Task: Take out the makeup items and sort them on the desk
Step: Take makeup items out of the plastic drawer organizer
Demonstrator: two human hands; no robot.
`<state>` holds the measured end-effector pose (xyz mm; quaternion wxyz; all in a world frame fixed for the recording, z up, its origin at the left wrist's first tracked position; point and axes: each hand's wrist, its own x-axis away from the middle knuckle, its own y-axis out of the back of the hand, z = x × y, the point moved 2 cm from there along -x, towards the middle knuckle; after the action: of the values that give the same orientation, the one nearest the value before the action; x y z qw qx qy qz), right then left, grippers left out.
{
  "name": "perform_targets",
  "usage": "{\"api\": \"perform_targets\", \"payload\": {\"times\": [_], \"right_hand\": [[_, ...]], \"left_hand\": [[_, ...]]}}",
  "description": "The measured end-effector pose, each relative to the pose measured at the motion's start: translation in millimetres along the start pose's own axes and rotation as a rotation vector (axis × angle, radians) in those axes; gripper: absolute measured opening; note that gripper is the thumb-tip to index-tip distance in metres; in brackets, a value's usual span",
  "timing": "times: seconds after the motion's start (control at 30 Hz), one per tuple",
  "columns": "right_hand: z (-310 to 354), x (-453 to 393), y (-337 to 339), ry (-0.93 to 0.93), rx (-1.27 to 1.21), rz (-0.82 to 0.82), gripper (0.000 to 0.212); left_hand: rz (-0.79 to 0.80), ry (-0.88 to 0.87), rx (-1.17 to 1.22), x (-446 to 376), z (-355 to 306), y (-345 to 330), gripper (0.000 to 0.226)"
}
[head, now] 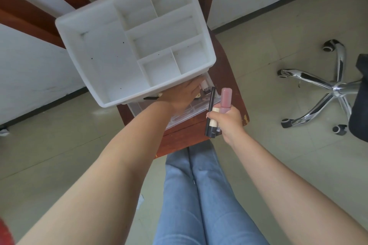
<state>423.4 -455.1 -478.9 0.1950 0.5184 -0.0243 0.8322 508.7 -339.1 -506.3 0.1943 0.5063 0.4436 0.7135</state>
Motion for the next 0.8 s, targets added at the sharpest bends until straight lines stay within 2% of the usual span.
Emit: {"api": "perform_targets", "payload": {"times": [0.1,0.17,0.23,0.3,0.37,0.57,0.7,0.8], "right_hand": [[0,-1,1,-0.002,-0.011,-0.006,0.032],[0,1,-1,-0.002,-0.024,-0.007,0.032],[0,2,-2,-0.003,-0.023,-0.011,0.032],[1,2,-1,-0.004,-0.012,-0.018,0.032],[4,1,-1,0.002,0.002,-0.016,0.032],[7,7,-1,0.017,0.038,0.008,0.033],[3,17,0,0.018,0.105,0.01,0.032],[1,20,-1,0.037,0.12,-0.001,0.032]], "left_hand": [[-0.111,-0.064,-0.047,2,-4,2,0.041],[-0.155,-0.035,0.14,7,-7,7,0.041],[-0.05,0.114,0.362,11,-8,4,0.044],[0.095,0.275,0.423,12,-9,-4,0.041],[0.089,0.358,0.44,15,-5,-5,0.037],[-0.014,0.459,0.616,38,-9,12,0.036],[0.07,0.624,0.73,70,-17,8,0.037],[0.08,0.641,0.637,78,-16,-3,0.041]]}}
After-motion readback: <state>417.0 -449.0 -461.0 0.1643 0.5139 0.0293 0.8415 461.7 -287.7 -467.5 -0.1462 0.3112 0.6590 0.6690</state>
